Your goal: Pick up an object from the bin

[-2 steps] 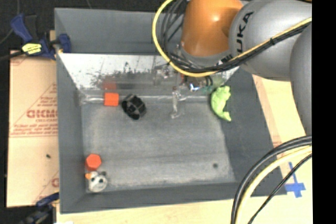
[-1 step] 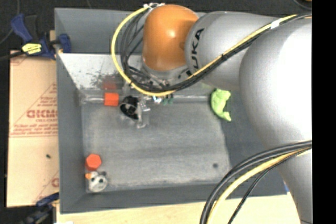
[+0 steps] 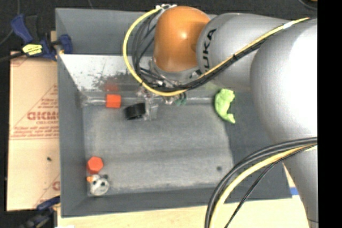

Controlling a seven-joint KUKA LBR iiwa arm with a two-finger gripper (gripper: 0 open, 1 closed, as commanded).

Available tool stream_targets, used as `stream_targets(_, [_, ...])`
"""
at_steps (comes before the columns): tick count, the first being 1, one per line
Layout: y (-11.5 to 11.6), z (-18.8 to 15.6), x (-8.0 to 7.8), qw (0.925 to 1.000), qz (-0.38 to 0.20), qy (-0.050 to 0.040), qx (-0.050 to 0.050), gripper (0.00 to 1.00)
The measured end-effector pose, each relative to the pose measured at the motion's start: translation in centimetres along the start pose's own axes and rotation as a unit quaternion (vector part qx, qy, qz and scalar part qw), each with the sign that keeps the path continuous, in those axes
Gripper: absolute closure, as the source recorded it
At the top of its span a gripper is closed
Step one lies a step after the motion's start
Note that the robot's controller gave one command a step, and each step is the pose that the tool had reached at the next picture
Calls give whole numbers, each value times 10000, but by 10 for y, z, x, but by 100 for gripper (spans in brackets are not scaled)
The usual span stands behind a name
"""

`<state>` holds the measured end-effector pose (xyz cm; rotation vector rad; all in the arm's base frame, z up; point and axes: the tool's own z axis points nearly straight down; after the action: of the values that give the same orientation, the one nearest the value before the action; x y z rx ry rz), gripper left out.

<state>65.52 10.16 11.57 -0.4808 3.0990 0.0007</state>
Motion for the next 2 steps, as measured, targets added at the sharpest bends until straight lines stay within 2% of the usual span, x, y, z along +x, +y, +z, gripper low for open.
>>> stream_targets(1, [0, 0, 0, 10000, 5, 0, -2, 100])
stream_targets(2, [-9, -14, 6, 10000, 36, -2, -2, 100])
